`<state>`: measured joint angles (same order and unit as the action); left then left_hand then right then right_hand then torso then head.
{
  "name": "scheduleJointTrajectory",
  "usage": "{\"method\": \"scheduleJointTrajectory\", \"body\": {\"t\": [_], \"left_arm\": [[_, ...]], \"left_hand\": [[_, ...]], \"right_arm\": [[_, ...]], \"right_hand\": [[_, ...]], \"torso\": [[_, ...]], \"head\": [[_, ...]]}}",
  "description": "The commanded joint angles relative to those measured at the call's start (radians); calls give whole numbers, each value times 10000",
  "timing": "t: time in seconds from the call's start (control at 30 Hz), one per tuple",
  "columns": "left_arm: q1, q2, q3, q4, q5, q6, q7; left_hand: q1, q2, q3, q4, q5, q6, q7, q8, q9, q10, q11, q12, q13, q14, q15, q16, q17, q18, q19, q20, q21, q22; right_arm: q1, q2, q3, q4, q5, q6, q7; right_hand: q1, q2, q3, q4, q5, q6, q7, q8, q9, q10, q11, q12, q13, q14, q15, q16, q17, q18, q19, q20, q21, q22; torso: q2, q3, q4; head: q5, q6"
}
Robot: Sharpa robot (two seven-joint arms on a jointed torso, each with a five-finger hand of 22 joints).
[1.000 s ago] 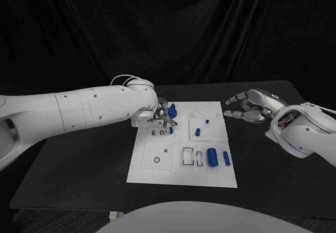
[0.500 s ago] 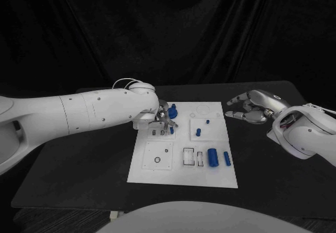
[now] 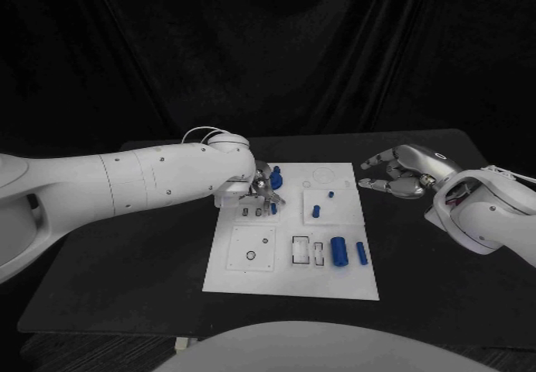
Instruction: Assemble the parts on the task board
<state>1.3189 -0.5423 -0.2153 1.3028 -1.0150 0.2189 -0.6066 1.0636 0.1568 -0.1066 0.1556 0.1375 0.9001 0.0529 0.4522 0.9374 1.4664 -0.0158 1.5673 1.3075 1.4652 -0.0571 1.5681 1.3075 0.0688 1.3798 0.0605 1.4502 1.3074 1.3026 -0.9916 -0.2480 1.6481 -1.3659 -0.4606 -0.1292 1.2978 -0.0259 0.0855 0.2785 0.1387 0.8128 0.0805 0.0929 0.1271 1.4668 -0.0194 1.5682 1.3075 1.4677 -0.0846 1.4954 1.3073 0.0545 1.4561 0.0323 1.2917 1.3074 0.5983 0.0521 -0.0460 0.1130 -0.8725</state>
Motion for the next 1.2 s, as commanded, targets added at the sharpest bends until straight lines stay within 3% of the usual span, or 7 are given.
{"method": "scheduleJointTrajectory", "body": {"t": [0.03, 0.4, 1.0, 1.2], "left_arm": [[-39, 35, 8, -12, 12, 62, 309], [-98, 68, 8, -89, 12, 103, 353], [-155, 117, 8, -145, 12, 252, 319], [-166, 106, 8, -165, 12, 287, 320]], "left_hand": [[81, 55, 86, -41, 83, 86, 9, -105, 5, 1044, 58, 35, 2633, 1056, 54, 27, 2633, -76, -89, 10, -75, 500], [325, 42, 428, -340, 401, 206, -15, -420, 27, 1044, 43, 35, 2633, 1056, 45, 27, 2633, -69, -117, 5, -125, 502], [533, 18, 868, -663, 582, 327, -66, -643, 104, 1044, 4, 35, 2633, 1056, 16, 27, 2633, -58, -148, -19, -177, 498], [551, -22, 1050, -772, 707, 371, -78, -722, 139, 1044, -8, 35, 2633, 1056, 7, 27, 2633, -58, -147, -29, -188, 509]], "right_arm": [[-26, -17, 7, 11, -20, 66, 27], [-27, -3, 7, 29, -20, 72, 28], [-27, 20, 7, 28, -20, 124, 19], [-27, 40, 7, 10, -20, 139, 17]], "right_hand": [[60, 30, -18, -59, 31, 126, 0, 46, -14, 1040, 50, 26, 2633, 829, 88, 2, 1729, 62, -6, 39, -57, 1830], [54, 45, -31, -47, 31, 190, -9, 64, -16, 1000, 47, -21, 2585, 813, 89, -60, 1656, 84, -47, 42, -164, 1800], [59, 53, -34, -45, 32, 198, -10, 61, -20, 969, 47, -56, 2550, 803, 89, -94, 1615, 94, -67, 43, -213, 1787], [67, 57, -33, -48, 35, 201, -10, 59, -23, 969, 47, -57, 2549, 802, 89, -95, 1615, 94, -68, 44, -215, 1786]], "torso": [[-6, 2, -5], [-13, 6, -9], [-24, 9, -11], [-27, 14, -27]], "head": [[-6, -2], [-9, -2], [-18, -2], [98, -2]]}}
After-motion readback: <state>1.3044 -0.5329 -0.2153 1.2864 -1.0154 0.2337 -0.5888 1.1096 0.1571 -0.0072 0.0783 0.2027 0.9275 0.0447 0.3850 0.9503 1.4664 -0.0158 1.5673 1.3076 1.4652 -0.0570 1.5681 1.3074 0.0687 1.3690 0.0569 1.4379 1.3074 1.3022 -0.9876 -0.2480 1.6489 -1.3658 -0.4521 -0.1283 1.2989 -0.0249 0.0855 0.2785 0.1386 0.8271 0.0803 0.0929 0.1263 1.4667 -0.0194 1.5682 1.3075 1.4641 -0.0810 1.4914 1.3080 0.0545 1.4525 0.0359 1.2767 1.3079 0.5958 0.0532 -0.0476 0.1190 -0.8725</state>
